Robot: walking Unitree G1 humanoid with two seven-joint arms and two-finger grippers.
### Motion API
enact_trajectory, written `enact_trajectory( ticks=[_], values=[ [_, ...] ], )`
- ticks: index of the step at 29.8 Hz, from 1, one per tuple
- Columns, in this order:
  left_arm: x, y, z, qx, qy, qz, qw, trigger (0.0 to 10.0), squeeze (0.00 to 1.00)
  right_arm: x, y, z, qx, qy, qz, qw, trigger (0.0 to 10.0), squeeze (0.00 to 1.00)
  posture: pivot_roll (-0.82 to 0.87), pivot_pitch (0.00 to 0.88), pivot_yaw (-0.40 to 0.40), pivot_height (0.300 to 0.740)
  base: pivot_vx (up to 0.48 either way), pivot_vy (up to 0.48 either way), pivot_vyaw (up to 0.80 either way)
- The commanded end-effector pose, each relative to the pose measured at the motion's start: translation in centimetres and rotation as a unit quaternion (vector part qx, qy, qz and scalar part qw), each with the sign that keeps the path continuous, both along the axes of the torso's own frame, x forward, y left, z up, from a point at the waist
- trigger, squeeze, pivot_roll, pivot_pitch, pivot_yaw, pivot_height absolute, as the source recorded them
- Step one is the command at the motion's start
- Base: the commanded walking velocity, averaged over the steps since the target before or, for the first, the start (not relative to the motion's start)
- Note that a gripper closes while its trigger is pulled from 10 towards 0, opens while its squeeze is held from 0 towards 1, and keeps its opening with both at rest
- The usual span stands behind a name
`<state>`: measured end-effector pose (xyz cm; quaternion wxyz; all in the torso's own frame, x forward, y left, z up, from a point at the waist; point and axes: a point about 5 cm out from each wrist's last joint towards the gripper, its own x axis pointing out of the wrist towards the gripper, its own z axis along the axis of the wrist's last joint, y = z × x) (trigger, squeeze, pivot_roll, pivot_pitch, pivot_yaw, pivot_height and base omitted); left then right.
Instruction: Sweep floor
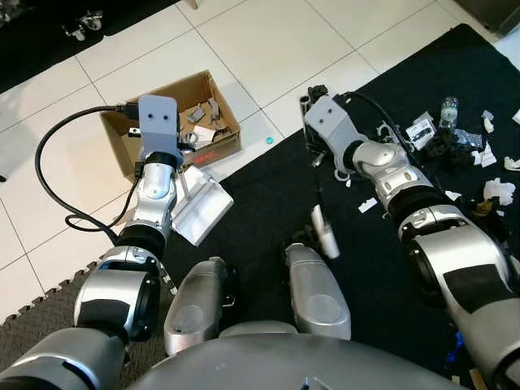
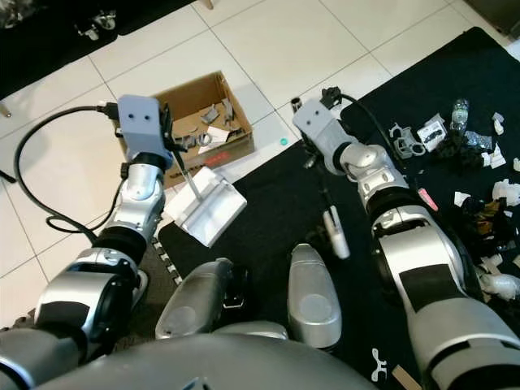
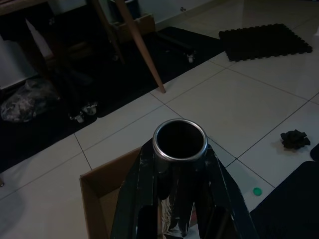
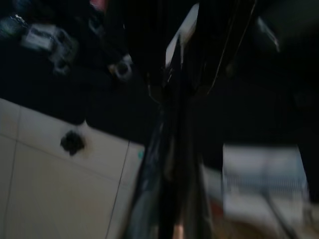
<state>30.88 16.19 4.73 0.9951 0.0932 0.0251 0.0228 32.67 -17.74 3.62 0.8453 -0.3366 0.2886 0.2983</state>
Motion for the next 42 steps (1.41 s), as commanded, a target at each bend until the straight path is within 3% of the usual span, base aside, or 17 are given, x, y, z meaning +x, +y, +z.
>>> enact_trajectory(
  ticks=[1,6,10,12,13,16,19,20,22,23,25,27,29,33,35,39,42],
  values=[
    [-1.2,0.3,-2.0,0.018,0.048,0.001,0.999,10.0,0.00,0.1,-1.3,0.2,-0.049,-0.009,0.001,0.999,10.0,0.00,-0.06,0.106,0.002,0.740,0.000,0.000,0.00],
    [-1.2,0.3,-2.1,0.019,0.048,0.000,0.999,10.0,0.00,-0.1,-2.8,0.9,-0.072,-0.012,0.022,0.997,10.0,0.00,-0.06,0.109,0.003,0.740,0.000,0.000,0.00],
    [-1.2,0.2,-2.1,0.018,0.049,-0.002,0.999,10.0,0.00,0.3,-3.3,1.6,-0.024,-0.032,-0.026,0.999,10.0,0.00,-0.07,0.106,0.006,0.740,0.000,0.000,0.00],
    [-1.1,0.1,-2.0,0.018,0.050,-0.005,0.999,10.0,0.00,0.9,-2.9,2.0,0.042,-0.048,-0.081,0.995,10.0,0.00,-0.08,0.101,0.009,0.740,0.000,0.000,0.00],
    [-1.1,0.1,-2.0,0.018,0.050,-0.005,0.999,10.0,0.00,0.9,-2.9,2.0,0.042,-0.048,-0.081,0.995,10.0,0.00,-0.08,0.101,0.009,0.740,0.000,0.000,0.00],
    [-0.9,0.0,-1.9,0.019,0.049,-0.006,0.999,10.0,0.00,1.7,-2.3,2.4,0.133,-0.063,-0.180,0.973,10.0,0.00,-0.07,0.095,0.007,0.740,0.000,0.000,0.00],
    [-0.9,0.1,-1.9,0.019,0.048,-0.006,0.999,10.0,0.00,1.9,-2.3,2.5,0.149,-0.065,-0.208,0.965,10.0,0.00,-0.07,0.095,0.007,0.740,0.000,0.000,0.00],
    [-0.9,0.1,-1.9,0.019,0.047,-0.006,0.999,10.0,0.00,2.1,-2.6,2.7,0.171,-0.066,-0.247,0.952,10.0,0.00,-0.06,0.092,0.006,0.740,0.000,0.000,0.00],
    [-0.9,0.1,-1.9,0.019,0.047,-0.006,0.999,10.0,0.00,2.1,-2.6,2.7,0.171,-0.066,-0.247,0.952,10.0,0.00,-0.06,0.092,0.006,0.740,0.000,0.000,0.00],
    [-0.9,0.2,-1.9,0.019,0.047,-0.004,0.999,10.0,0.00,2.2,-3.0,2.8,0.184,-0.068,-0.281,0.939,10.0,0.00,-0.06,0.092,0.006,0.740,0.000,0.000,0.00],
    [-1.0,0.4,-2.0,0.020,0.048,-0.001,0.999,10.0,0.00,1.9,-4.6,2.6,0.163,-0.076,-0.329,0.927,10.0,0.00,-0.06,0.088,0.003,0.740,0.000,0.000,0.00],
    [-1.1,0.5,-2.1,0.020,0.049,0.000,0.999,10.0,0.00,1.5,-5.9,2.5,0.111,-0.092,-0.329,0.933,10.0,0.00,-0.06,0.087,0.002,0.740,0.000,0.000,0.00],
    [-1.1,0.5,-2.1,0.020,0.050,0.001,0.999,10.0,0.00,1.4,-6.1,2.5,0.100,-0.098,-0.322,0.936,10.0,0.00,-0.06,0.087,0.002,0.740,0.000,0.000,0.00],
    [-1.1,0.5,-2.1,0.020,0.050,0.000,0.999,10.0,0.00,1.7,-5.1,2.8,0.113,-0.114,-0.286,0.945,10.0,0.00,-0.07,0.085,0.005,0.740,0.000,0.000,0.00],
    [-1.0,0.3,-2.1,0.020,0.050,-0.002,0.999,10.0,0.00,2.3,-3.2,3.1,0.124,-0.129,-0.246,0.953,10.0,0.00,-0.07,0.086,0.007,0.740,0.000,0.000,0.00],
    [-0.8,0.2,-1.9,0.019,0.047,-0.002,0.999,10.0,0.00,2.9,-2.4,3.7,0.028,-0.175,-0.214,0.961,10.0,0.00,-0.06,0.089,0.004,0.740,0.000,0.000,0.00],
    [-0.9,0.3,-1.9,0.018,0.046,0.000,0.999,10.0,0.00,2.9,-2.4,3.7,-0.009,-0.178,-0.190,0.966,10.0,0.00,-0.05,0.091,0.001,0.740,0.000,0.000,0.00]
  ],
)
